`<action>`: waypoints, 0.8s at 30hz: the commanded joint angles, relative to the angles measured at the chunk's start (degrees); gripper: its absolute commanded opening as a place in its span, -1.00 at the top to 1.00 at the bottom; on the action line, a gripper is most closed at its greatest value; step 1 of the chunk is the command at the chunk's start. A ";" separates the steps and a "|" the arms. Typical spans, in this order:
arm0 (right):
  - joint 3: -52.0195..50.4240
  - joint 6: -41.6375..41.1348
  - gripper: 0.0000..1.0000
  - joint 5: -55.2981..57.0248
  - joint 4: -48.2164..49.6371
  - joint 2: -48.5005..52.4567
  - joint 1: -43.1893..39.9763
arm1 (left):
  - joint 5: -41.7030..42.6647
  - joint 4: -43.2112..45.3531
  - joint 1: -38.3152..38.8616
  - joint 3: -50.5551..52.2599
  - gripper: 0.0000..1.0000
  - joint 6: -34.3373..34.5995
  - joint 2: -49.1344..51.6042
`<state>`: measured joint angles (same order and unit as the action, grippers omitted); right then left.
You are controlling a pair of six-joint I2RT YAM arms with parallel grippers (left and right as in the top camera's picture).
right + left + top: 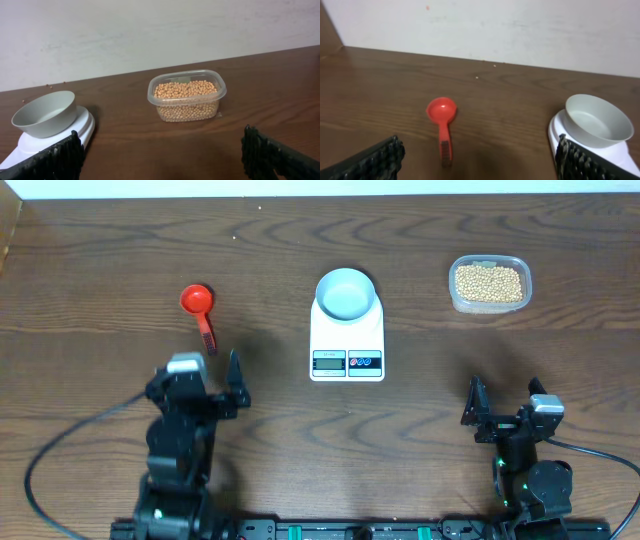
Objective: Scoop item into bowl and weigh 50g on scale
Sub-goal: 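Move the left gripper over the red scoop's cup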
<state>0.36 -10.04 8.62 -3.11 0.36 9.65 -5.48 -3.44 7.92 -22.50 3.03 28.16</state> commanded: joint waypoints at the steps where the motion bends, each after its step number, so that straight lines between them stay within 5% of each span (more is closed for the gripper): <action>1: -0.04 0.48 -0.98 -0.13 0.04 -0.02 0.42 | 4.02 -0.87 -0.31 -7.32 -0.97 -1.53 8.15; 15: 6.40 0.48 -0.98 -2.16 -4.81 3.10 0.42 | 21.75 -12.76 -8.81 -30.56 -0.97 -1.53 32.59; 24: 17.90 2.25 -0.99 -3.26 -10.03 15.74 0.42 | 33.40 -15.67 -19.10 -37.16 -0.97 -1.53 40.98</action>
<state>13.54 -9.52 6.42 -12.12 11.92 9.65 21.69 -18.04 -8.40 -56.47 2.52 66.63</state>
